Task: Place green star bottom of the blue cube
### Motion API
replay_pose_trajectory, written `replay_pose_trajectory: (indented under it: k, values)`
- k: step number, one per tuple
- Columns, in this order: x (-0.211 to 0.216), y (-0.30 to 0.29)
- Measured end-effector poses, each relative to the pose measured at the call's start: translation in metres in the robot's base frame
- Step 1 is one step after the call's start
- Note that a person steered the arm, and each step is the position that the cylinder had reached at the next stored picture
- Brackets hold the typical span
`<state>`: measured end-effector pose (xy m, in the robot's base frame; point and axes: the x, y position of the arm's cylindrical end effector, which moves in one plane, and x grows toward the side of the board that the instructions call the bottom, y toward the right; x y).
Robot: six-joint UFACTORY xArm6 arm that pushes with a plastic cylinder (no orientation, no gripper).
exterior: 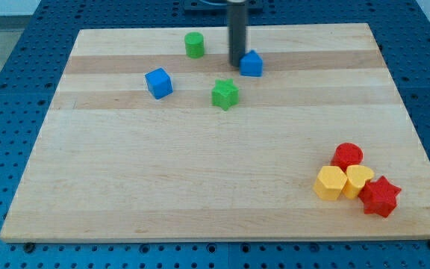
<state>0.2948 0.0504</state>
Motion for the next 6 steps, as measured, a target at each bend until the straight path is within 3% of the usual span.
replay_pose_trajectory:
  k: [1,3,5,6]
  values:
    - [0.006,0.008]
    - [0.07,-0.029]
    - [0.13,-0.128]
    - [0.118,-0.07]
